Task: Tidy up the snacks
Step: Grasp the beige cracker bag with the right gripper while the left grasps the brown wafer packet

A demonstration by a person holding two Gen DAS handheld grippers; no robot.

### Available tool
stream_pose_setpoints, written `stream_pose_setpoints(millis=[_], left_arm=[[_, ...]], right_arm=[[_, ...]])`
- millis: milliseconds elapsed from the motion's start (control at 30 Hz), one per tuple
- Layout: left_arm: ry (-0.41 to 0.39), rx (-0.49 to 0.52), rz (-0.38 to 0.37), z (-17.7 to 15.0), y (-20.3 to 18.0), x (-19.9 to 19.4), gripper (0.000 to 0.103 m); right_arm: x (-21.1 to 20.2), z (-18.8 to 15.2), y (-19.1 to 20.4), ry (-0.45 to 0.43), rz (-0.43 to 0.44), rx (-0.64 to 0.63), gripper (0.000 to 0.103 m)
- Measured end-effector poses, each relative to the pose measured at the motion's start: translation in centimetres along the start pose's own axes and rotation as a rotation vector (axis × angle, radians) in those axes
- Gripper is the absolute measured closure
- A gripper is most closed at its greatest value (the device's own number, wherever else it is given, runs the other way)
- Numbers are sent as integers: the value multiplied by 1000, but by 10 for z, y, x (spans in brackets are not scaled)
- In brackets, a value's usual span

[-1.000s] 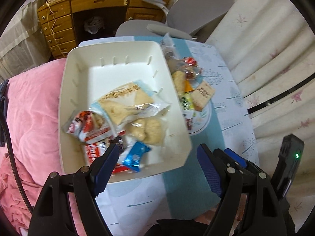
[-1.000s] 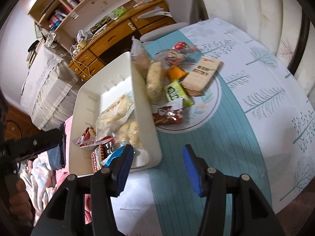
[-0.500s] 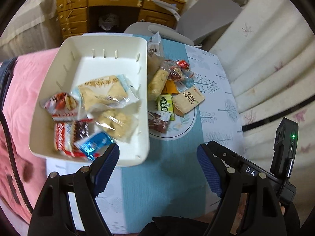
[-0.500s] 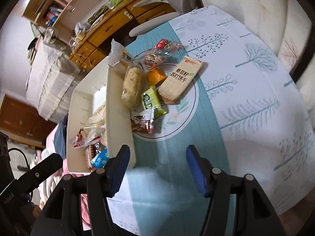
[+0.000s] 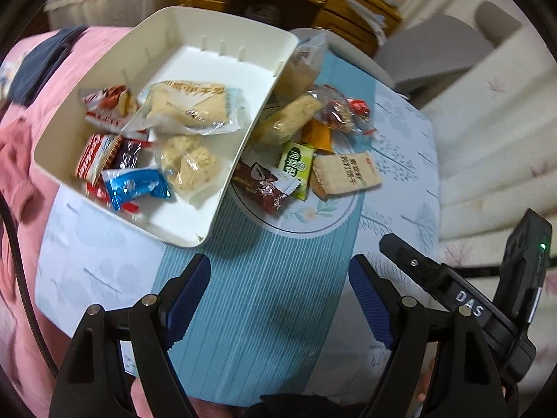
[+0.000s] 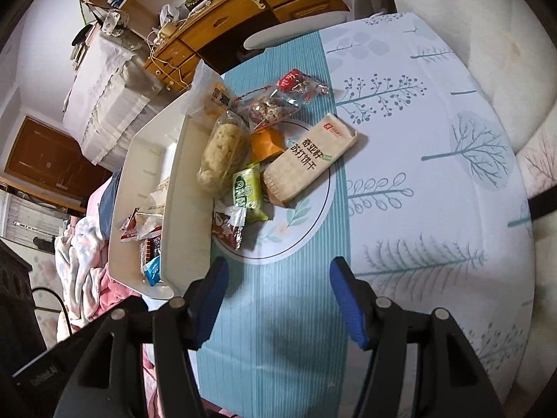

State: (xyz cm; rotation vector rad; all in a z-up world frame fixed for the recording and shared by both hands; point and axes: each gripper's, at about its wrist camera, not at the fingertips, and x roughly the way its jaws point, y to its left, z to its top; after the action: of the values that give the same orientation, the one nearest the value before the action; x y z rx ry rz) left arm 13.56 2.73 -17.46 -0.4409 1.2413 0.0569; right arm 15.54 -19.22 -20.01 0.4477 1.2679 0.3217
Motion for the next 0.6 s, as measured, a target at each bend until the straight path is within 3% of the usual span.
stream_pose_setpoints(millis=[100,367,600], left_arm=[[-8,-84,9,0,-1,12,22],[-64,-290,30,1,-2,43,22],[-124,-406,104,11,-10,73,22]], right_arm=[[6,12,-6,10,11,4,32],[31,47,-19,44,9,14,31],[63,68,-26,105,12,33,31]])
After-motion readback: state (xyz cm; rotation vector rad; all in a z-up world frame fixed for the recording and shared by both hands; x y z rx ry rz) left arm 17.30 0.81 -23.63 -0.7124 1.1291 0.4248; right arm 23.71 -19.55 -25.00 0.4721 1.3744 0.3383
